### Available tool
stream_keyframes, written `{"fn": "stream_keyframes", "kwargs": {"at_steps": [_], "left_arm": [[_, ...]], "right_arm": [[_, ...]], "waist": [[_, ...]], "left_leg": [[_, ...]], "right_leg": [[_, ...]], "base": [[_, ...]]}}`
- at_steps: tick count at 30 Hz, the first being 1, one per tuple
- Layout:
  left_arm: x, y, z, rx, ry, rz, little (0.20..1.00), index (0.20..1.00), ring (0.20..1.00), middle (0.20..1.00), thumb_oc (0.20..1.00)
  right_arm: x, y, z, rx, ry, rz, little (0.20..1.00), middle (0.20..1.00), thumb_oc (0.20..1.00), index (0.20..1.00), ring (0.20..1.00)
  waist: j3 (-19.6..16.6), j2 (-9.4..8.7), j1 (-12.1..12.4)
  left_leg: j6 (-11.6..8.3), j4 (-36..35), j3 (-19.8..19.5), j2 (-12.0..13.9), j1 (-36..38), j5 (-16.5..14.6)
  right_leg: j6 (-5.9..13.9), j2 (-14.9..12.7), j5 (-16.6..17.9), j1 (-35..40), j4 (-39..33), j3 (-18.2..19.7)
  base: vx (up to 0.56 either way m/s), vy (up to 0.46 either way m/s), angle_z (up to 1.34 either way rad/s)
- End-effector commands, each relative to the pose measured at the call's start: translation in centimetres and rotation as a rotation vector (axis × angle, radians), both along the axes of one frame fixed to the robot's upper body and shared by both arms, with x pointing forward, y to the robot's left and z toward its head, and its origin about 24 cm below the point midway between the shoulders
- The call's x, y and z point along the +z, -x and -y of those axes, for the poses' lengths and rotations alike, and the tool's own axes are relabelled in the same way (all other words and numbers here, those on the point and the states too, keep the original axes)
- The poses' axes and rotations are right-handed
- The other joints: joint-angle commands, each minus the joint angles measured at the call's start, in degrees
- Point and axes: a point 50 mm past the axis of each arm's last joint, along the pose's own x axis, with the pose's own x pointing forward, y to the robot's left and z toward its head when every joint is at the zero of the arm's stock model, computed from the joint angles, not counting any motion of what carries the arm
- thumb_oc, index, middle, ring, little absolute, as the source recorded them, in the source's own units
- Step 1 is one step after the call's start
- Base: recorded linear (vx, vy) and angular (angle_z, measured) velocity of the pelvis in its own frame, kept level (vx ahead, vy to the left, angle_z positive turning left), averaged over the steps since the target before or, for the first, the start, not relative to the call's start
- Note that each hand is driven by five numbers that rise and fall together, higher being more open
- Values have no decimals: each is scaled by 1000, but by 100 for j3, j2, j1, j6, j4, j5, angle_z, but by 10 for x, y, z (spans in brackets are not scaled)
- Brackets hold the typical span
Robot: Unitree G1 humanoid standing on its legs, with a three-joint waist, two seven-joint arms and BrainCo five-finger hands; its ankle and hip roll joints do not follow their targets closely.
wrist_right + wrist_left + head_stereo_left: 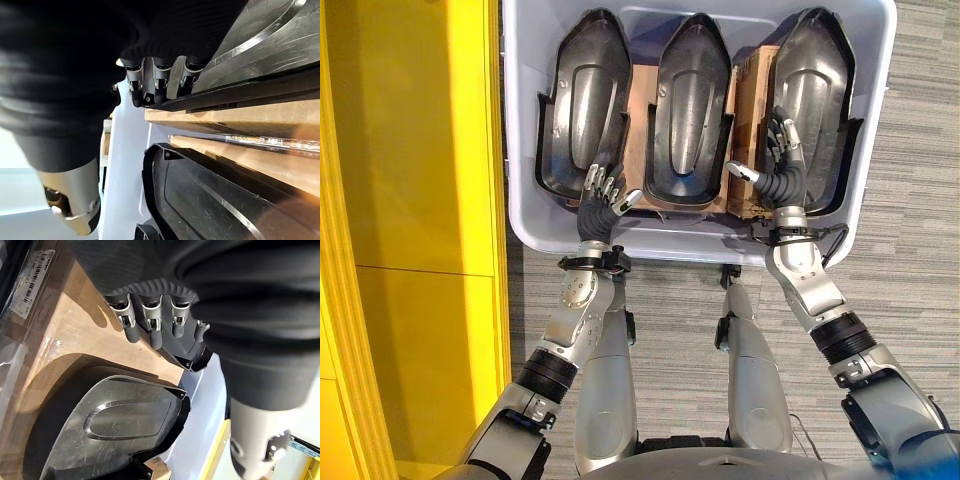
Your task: Move parts from the plastic box to the shelf.
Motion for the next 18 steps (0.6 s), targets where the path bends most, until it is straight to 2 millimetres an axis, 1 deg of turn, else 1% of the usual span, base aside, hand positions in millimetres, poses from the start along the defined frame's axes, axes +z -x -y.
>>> {"fn": "stream_keyframes", "kwargs": {"at_steps": [1,7,9,18], "left_arm": [[33,3,1,-11,41,169,1000,1000,1000,1000,1000],[33,4,1,-11,47,166,1000,1000,1000,1000,1000],[33,3,0,-5,50,163,1000,1000,1000,1000,1000],[33,2,0,1,56,160,1000,1000,1000,1000,1000]], "right_arm": [[12,4,-10,62,29,71,1000,1000,1000,1000,1000],[11,7,-21,121,38,70,1000,1000,1000,1000,1000],[10,8,-27,152,48,64,1000,1000,1000,1000,1000],[11,10,-35,186,76,72,1000,1000,1000,1000,1000]], "waist": [[-32,-40,56],[-42,-48,55],[-35,-54,60],[-12,-75,54]], "left_leg": [[185,269,30,-239,-142,-27],[186,252,43,-249,-127,-25],[186,249,40,-247,-124,-21],[190,199,47,-249,-82,-3]], "right_leg": [[122,-68,-217,411,396,131],[120,-66,-221,398,396,150],[116,-67,-215,392,398,151],[119,-56,-213,408,399,166]], "base": [[0,0,0],[0,0,0],[0,0,0],[0,0,0]]}}
